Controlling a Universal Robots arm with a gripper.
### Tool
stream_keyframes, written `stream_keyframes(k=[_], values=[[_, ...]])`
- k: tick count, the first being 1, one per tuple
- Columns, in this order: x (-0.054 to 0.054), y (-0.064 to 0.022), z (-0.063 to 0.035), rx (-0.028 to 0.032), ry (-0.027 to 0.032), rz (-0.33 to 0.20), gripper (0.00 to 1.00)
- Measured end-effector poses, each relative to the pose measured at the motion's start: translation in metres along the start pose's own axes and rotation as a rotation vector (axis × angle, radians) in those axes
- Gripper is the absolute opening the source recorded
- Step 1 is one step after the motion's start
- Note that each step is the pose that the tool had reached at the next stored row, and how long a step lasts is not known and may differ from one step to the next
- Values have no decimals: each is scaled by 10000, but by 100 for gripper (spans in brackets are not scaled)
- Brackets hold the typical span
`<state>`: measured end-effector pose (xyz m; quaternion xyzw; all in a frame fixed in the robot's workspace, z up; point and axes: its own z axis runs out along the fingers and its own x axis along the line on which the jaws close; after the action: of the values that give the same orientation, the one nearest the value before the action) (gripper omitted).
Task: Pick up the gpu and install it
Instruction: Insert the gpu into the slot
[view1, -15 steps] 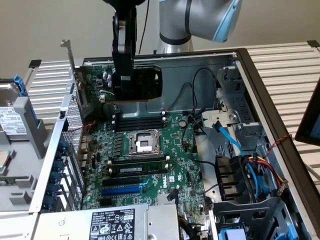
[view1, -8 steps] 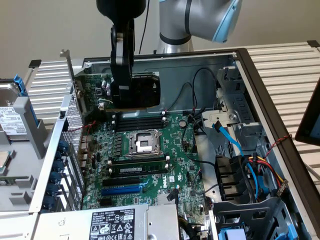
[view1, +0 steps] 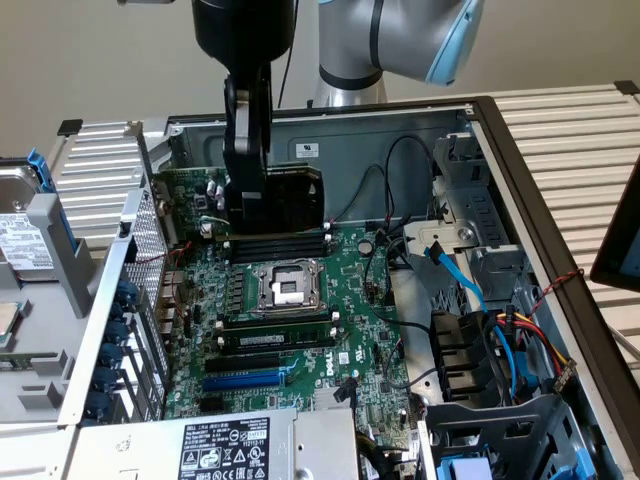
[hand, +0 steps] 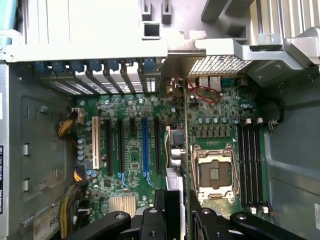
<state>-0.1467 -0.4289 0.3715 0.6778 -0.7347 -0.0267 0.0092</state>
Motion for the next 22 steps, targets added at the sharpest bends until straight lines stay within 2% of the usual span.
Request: stream_keyframes(k=[2,4,9,12,19,22], values=[[1,5,12,64,69,4,28],[2,15,34,93,105,5,28],[12,104,124,158,105,4,28],[23,141,181,162,106,4,28],[72,144,306,163,106,3,28],[132,136,360,162,107,4,28]])
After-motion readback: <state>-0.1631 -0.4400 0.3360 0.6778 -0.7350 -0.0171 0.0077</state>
